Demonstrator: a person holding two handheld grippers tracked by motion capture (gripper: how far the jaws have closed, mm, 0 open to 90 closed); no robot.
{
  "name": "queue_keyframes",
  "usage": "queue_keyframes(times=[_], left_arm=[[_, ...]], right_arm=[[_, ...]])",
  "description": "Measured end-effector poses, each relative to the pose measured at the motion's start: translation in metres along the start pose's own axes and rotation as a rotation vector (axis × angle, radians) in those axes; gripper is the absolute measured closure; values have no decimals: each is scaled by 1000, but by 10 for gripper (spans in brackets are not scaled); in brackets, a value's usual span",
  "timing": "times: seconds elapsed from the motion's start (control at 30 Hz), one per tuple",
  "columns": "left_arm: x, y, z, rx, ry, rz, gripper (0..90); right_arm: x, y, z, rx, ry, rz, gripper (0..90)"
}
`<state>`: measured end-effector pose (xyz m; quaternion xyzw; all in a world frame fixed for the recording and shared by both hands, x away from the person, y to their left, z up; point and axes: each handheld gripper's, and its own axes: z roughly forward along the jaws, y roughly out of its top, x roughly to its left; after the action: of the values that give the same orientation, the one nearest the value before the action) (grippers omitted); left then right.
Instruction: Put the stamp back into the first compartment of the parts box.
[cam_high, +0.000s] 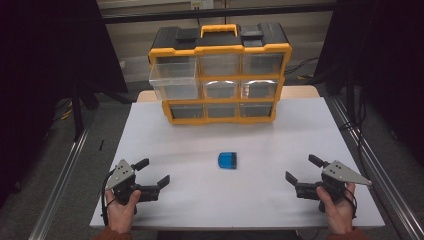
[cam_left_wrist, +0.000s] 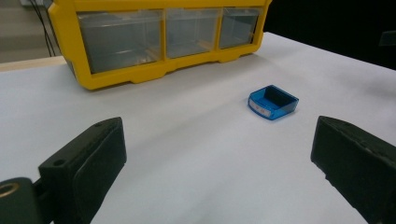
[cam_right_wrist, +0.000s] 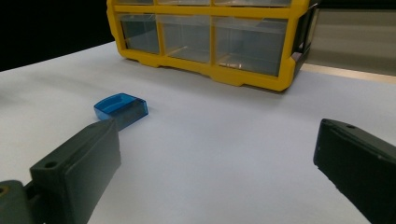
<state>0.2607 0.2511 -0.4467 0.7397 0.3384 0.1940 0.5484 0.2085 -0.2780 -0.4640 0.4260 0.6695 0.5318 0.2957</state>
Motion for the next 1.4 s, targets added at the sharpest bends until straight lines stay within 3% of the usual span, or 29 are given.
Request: queue_keyframes(times=[0.2,0.37,0.5,0.67,0.83,0.87,0.9,1.13,1.17,1.2,1.23,1.27,1.33,1.4], left_arm=[[0,3,-1,-2,-44,-19,41],[-1,3,-1,-13,-63,-8,38],[-3,4,5,17,-84,14,37],[-7,10,15,21,-117,17,36],[-7,13,22,12,-120,46,28],[-7,12,24,4,-124,34,28],[-9,11,28,2,-99,72,28],[-12,12,38,-12,-120,55,23],[-11,13,39,1,-121,73,23],[-12,14,42,-9,-134,61,23],[-12,15,43,24,-108,75,23],[-14,15,45,25,-104,65,22],[-14,15,48,35,-128,56,21],[-14,15,51,54,-135,82,23]], right_arm=[[2,-1,1,20,17,-5,5],[5,0,2,17,21,-16,5],[5,-1,3,17,29,-3,6],[4,-1,3,21,36,1,8],[5,-1,4,12,34,2,7],[5,-1,4,15,35,0,7],[5,-1,4,16,39,-1,9],[4,-1,4,16,39,3,8],[5,-1,5,13,39,3,8],[5,-1,5,13,39,3,8],[5,-1,5,14,39,2,8],[5,-1,5,14,41,-2,9],[5,-1,5,15,46,-5,9],[5,-1,5,16,49,-6,9]])
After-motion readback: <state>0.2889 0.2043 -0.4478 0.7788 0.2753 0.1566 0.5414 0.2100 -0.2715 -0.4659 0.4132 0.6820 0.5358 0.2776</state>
